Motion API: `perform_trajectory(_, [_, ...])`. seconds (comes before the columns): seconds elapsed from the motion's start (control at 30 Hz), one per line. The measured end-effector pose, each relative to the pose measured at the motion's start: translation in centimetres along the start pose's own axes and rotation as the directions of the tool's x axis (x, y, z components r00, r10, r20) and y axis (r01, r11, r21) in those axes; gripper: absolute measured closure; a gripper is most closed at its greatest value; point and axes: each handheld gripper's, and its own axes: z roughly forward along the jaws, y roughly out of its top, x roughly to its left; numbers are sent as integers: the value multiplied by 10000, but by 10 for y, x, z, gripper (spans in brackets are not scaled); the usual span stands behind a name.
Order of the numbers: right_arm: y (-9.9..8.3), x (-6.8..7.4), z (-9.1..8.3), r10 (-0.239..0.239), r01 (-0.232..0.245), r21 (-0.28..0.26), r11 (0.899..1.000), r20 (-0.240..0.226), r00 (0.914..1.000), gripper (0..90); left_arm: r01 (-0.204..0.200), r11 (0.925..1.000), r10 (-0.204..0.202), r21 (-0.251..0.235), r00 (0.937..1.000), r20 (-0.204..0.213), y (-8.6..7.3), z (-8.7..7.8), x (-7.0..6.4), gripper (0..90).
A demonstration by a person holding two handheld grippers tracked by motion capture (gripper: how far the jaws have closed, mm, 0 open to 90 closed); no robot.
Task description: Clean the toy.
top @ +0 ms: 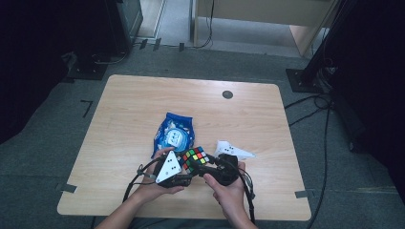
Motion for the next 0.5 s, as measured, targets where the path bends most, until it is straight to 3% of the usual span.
perform_trajectory(0.17, [13,-7,-15,51,-52,-139,9999,-120,9999,347,-565,9978,556,353,9981,268,-6,-2,3,302])
perform_trajectory(0.27, [16,-10,-19,46,-41,110,9999,-369,9993,347,-909,9940,920,609,9956,-163,-9,1,3,341])
perform_trajectory(0.5, [15,-8,-15,-129,169,634,9978,-643,9978,346,-1263,9884,1309,842,9900,-526,-10,1,0,317])
